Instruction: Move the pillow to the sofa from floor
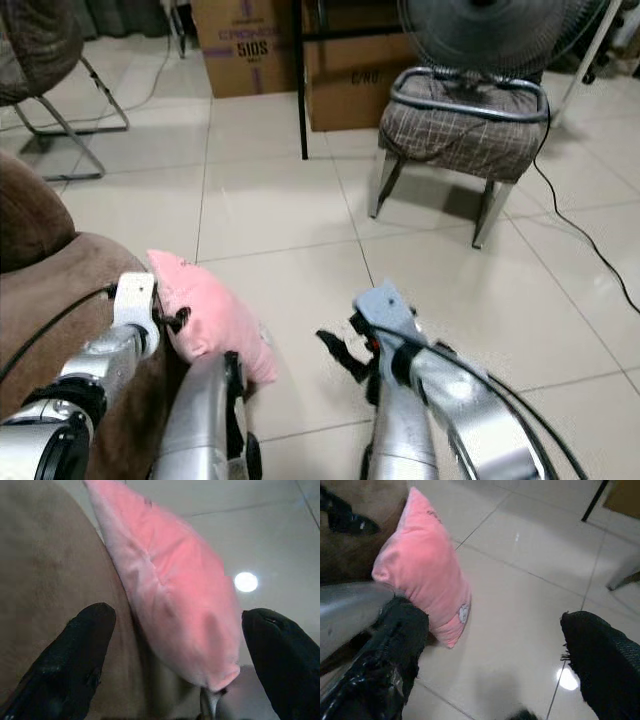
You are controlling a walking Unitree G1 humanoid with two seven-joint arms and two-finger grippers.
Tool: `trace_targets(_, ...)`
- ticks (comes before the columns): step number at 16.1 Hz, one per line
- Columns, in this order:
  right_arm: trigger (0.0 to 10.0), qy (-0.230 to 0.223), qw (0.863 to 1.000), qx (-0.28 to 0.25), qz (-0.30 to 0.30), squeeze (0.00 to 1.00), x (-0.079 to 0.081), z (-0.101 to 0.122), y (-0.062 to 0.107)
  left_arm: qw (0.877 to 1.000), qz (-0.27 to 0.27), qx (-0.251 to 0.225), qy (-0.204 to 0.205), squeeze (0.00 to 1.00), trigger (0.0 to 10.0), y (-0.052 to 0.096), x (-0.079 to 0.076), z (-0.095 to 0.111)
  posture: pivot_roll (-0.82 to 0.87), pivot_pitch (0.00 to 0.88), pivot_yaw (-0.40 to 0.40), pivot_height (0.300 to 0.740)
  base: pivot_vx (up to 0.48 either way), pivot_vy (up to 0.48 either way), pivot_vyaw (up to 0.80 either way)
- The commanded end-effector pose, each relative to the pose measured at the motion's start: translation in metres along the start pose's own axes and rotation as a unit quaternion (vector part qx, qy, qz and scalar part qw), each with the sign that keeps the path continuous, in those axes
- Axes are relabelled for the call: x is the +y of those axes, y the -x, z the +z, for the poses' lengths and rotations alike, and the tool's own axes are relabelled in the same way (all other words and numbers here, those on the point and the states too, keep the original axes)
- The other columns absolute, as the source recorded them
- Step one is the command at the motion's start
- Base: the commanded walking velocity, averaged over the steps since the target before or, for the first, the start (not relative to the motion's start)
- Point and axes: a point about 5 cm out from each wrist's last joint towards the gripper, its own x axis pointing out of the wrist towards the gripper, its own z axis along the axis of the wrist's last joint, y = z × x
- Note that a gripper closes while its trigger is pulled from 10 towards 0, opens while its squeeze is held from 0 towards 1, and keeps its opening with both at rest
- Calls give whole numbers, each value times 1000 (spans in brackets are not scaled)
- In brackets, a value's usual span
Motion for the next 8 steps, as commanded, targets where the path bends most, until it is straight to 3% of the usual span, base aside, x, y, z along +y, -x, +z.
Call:
trace_targets(1, 10000, 3, 1000, -1, 26, 0, 4, 2, -4, 1000, -3, 3, 14, 0, 10000, 0, 2, 4, -53, 71, 52, 527, 0, 0, 0)
trace_targets(8, 10000, -5, 999, -5, 38, 0, 11, 2, 4, 999, -34, 2, -11, 0, 10000, 0, 0, 3, -40, 94, 53, 527, 0, 0, 0)
